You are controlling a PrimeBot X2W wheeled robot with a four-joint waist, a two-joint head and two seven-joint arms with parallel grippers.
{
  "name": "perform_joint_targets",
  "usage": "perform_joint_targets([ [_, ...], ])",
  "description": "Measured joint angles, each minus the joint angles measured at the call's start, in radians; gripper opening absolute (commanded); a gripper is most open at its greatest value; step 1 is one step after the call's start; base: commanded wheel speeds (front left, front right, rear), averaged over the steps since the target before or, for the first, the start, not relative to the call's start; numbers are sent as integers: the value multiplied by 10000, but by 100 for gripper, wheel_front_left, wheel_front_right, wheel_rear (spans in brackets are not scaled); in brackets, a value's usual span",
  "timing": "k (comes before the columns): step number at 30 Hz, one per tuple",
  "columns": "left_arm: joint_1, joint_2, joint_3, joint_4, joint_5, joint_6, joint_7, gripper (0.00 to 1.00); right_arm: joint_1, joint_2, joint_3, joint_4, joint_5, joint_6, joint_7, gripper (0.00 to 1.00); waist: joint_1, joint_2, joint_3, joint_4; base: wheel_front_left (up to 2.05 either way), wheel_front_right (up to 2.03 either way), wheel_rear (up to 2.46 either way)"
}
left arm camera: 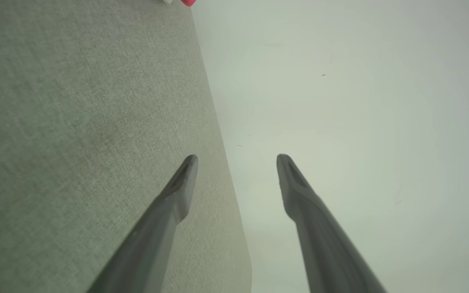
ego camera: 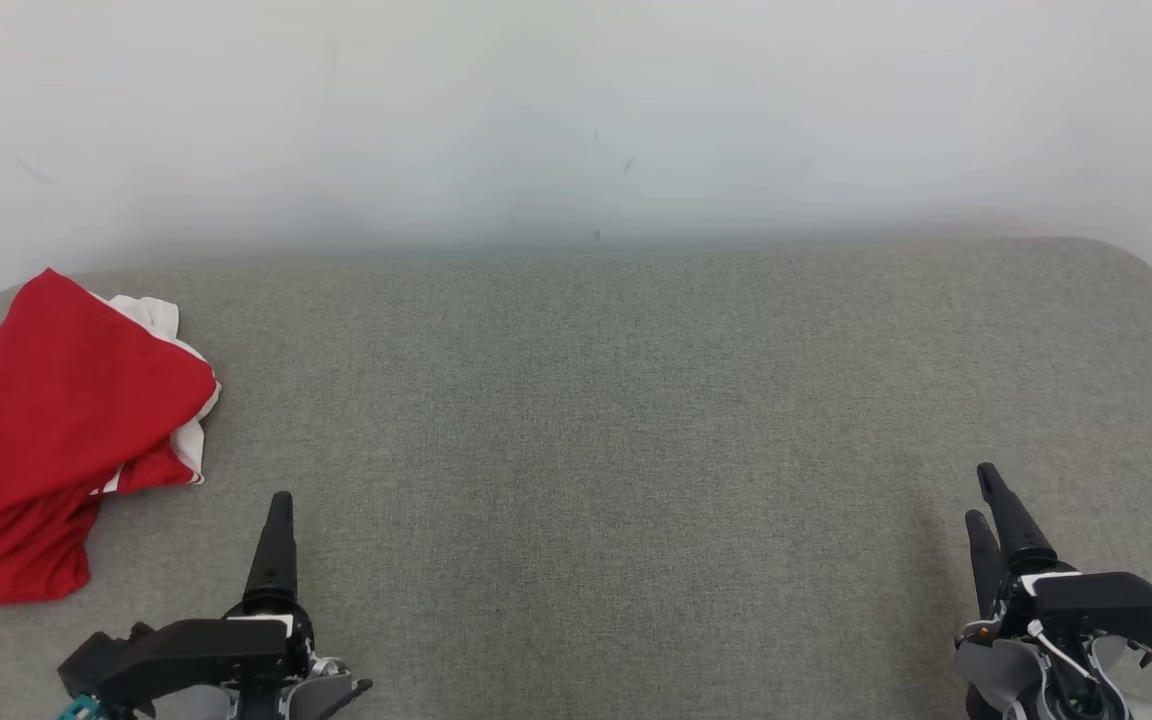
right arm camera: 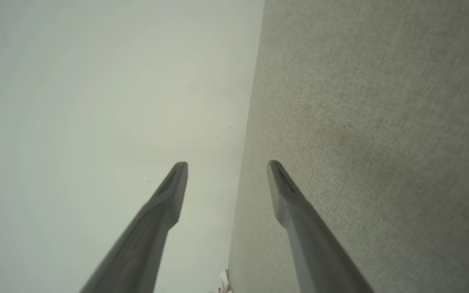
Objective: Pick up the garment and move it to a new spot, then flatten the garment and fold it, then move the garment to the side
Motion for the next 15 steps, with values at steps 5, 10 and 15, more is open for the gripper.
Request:
perform_joint_targets([
  [5,184,0,303,-259,940,0,-148,100,183,15,276,-268,-786,0,-311,100,0,0,3,-4,0,0,0],
  [10,385,2,403,-579,1979,65,-234,100,350,25,522,-510,-1707,0,-593,100,0,0,3,-6,0,0,0],
  [15,607,2,353,-947,3141,293,-334,100,510,42,740,-788,-2589,0,-851,100,0,0,-1,1,0,0,0],
])
